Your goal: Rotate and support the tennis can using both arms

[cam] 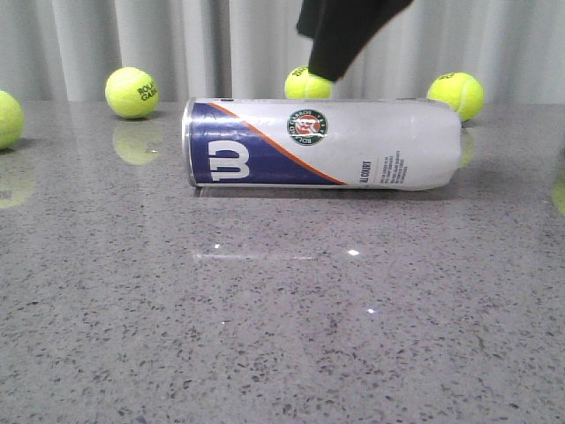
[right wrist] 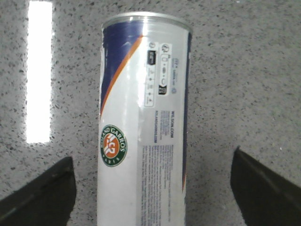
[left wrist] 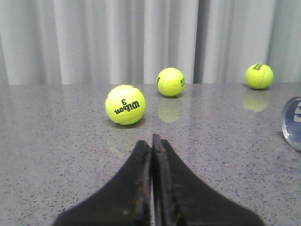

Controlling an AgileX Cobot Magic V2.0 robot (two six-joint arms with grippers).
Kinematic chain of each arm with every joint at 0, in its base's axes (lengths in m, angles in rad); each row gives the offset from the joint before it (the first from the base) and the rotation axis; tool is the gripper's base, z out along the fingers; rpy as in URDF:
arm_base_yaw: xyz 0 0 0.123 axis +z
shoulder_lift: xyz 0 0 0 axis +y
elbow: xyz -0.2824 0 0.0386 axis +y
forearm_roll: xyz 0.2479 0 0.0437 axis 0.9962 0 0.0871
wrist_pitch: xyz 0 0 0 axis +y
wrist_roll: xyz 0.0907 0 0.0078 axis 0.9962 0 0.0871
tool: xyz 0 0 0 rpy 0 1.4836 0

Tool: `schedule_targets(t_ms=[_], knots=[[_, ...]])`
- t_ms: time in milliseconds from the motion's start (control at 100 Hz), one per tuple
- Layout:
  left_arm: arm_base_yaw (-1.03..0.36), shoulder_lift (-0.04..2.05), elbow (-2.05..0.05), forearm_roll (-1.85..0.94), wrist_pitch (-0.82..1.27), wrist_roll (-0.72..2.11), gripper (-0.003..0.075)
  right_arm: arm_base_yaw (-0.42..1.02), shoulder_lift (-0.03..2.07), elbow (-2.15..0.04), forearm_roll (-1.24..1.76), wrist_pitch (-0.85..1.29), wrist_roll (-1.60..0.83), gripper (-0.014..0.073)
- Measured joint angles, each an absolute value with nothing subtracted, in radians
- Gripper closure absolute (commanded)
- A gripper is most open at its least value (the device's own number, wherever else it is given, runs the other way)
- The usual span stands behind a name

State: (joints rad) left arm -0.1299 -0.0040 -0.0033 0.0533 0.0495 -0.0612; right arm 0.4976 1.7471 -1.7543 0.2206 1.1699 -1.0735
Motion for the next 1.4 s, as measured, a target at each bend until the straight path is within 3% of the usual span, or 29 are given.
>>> schedule_targets(t_ms=[340, 600, 960, 1290, 1400], knots=[[-0.130, -0.004, -0.003, 0.053, 0.049, -0.061, 0.0741, 0.486, 1.575, -1.754, 0.201, 1.134, -0.746, -0.0057], [-0.130, -0.004, -0.003, 0.053, 0.049, -0.061, 0.0741, 0.351, 1.436, -1.688, 0.130, 1.045, -0.425, -0.0057], [-0.130, -0.004, -0.003, 0.053, 0.049, -0.061, 0.0741, 0.135, 1.083, -1.239, 0.113, 0.688, -0.239, -0.0057], [-0.130, -0.004, -0.003, 0.053, 0.049, -0.061, 0.0741, 0.112, 0.703, -0.760, 0.113, 0.354, -0.170, -0.0056], [-0.130, -0.004, -0.003, 0.053, 0.049, -0.061, 0.0741, 0.112, 0.586, -0.651, 0.113, 0.332, -0.168, 0.0003]])
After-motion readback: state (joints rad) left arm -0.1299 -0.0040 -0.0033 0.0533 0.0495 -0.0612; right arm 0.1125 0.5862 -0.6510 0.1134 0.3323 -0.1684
